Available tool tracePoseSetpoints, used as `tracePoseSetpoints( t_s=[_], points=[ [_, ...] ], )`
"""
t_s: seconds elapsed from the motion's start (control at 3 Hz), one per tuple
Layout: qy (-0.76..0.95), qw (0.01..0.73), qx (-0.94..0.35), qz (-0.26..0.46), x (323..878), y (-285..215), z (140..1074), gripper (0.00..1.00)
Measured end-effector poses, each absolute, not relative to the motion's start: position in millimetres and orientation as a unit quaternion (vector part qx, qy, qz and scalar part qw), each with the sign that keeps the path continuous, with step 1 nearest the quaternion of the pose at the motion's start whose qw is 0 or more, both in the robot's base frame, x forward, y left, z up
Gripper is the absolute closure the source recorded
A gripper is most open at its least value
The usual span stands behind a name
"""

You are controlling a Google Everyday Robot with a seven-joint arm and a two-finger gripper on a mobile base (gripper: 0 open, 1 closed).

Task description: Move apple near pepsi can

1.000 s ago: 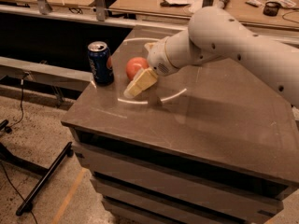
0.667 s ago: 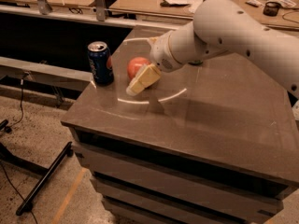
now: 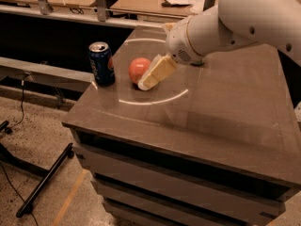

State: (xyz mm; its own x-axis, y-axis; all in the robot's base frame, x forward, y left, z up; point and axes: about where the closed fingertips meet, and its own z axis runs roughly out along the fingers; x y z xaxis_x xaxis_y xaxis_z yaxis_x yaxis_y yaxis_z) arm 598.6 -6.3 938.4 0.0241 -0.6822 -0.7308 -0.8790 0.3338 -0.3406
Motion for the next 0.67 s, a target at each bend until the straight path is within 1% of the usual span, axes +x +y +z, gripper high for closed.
tracePoseSetpoints(
  t_s=[0.33, 0.67],
  points=[
    [0.698, 0.436, -0.559, 0.1, 584.7, -28.7, 948.9, 0.0],
    [0.701, 0.435, -0.557, 0.097, 579.8, -36.3, 952.2, 0.0]
  ],
)
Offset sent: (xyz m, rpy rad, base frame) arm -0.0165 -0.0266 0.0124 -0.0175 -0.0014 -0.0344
